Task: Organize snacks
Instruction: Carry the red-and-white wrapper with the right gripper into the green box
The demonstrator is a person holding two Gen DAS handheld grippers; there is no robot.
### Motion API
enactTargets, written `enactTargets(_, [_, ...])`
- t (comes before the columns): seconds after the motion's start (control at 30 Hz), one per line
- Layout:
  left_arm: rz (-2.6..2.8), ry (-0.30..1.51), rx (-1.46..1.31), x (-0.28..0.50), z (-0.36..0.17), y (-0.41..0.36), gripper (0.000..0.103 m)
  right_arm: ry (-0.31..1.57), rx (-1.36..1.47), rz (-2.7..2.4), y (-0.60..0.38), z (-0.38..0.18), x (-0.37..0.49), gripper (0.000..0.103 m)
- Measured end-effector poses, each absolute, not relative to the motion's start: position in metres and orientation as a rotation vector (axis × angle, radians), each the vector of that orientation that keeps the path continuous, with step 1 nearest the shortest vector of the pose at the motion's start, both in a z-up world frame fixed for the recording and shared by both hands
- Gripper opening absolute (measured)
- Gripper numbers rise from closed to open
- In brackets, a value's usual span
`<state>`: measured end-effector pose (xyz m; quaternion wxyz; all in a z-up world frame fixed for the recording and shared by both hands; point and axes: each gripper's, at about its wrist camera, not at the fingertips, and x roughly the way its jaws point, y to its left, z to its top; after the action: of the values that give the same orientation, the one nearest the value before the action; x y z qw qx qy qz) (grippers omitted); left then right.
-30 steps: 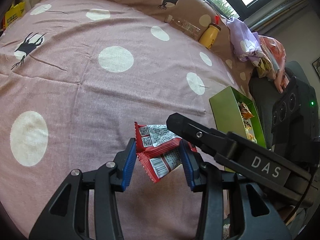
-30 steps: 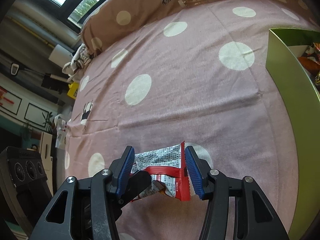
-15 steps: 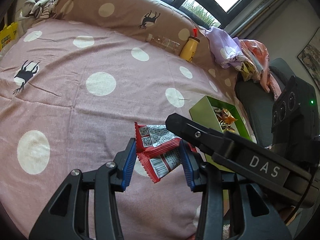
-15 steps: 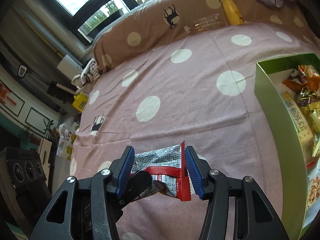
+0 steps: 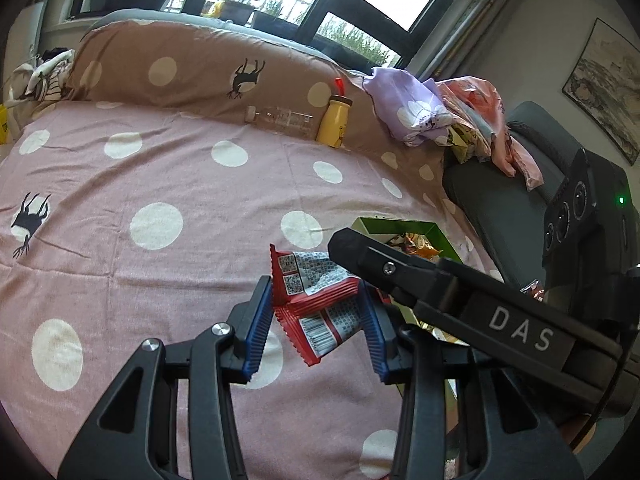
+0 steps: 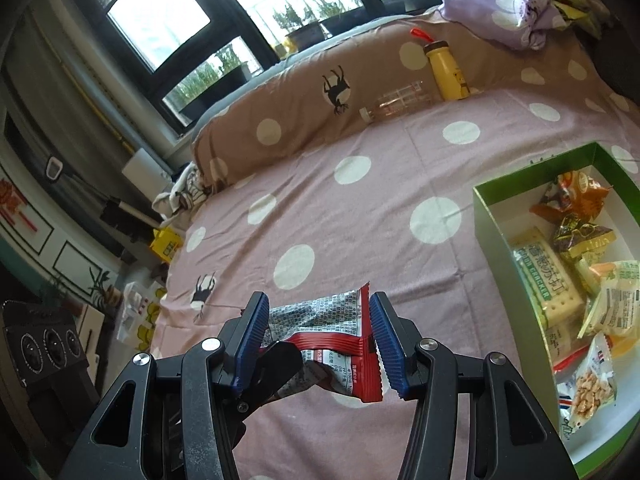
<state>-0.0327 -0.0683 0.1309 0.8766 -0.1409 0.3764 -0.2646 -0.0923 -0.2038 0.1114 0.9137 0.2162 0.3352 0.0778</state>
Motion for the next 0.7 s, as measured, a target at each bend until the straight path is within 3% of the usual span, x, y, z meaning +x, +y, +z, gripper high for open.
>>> enactTargets(0.7, [-0.759, 0.749, -0.074, -0.032, 0.153, -0.186, 0.041, 0.521, 0.674, -0.009, -0.322, 0.117, -0.138, 0.055])
